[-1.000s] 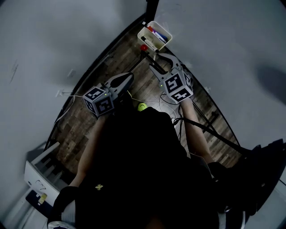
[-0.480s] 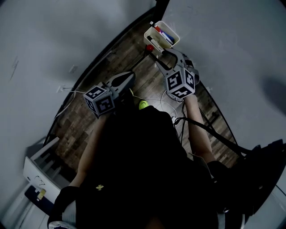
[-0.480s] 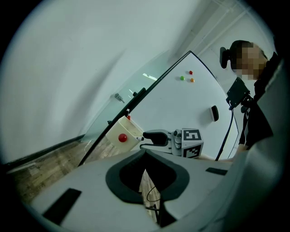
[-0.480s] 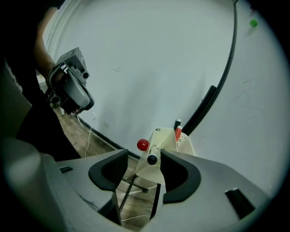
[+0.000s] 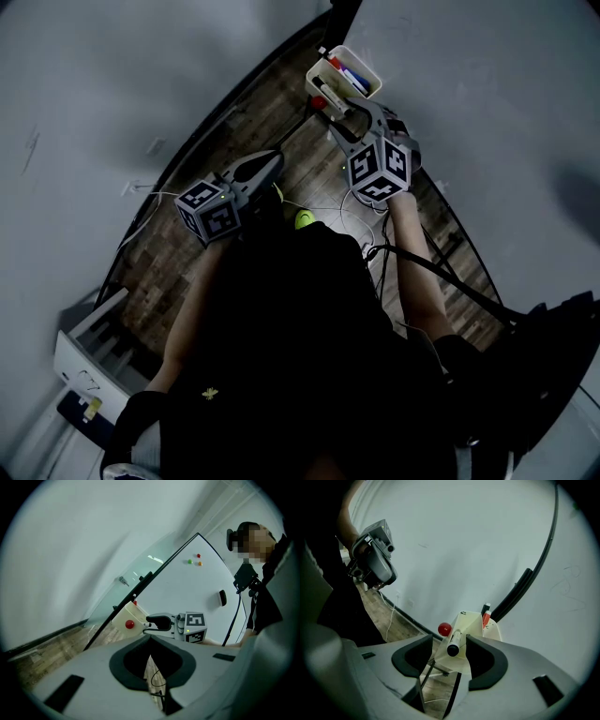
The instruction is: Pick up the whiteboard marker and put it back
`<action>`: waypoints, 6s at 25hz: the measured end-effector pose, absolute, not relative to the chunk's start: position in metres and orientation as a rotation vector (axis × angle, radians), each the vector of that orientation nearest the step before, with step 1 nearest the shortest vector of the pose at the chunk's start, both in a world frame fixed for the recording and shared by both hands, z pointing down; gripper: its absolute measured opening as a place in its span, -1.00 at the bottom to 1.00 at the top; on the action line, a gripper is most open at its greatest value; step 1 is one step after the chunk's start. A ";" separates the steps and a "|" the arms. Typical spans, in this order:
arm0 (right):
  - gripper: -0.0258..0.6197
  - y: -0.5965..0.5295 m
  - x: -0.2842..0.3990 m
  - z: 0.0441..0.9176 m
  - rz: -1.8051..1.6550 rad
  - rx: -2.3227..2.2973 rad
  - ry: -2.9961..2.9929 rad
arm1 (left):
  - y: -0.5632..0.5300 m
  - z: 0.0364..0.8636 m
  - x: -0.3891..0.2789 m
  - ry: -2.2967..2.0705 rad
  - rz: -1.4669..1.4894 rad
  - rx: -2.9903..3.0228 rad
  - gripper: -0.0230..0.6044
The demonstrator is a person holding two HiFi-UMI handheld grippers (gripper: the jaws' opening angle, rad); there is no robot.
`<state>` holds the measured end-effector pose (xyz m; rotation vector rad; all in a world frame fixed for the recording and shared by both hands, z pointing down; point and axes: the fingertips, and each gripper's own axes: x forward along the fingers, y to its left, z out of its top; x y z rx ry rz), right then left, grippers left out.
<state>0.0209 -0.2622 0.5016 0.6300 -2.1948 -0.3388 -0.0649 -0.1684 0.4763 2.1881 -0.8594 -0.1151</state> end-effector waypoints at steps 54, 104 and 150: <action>-0.66 -0.267 0.030 0.493 -0.307 0.658 -2.281 | -0.158 0.476 -0.061 -0.869 -0.115 2.195 -0.87; -0.66 -0.214 0.039 0.380 -0.358 0.792 -2.450 | -0.155 0.450 -0.023 -0.869 -0.184 2.347 -0.87; -0.66 -0.249 0.057 0.369 -0.359 0.885 -2.430 | -0.162 0.456 -0.033 -0.864 -0.237 2.235 -0.87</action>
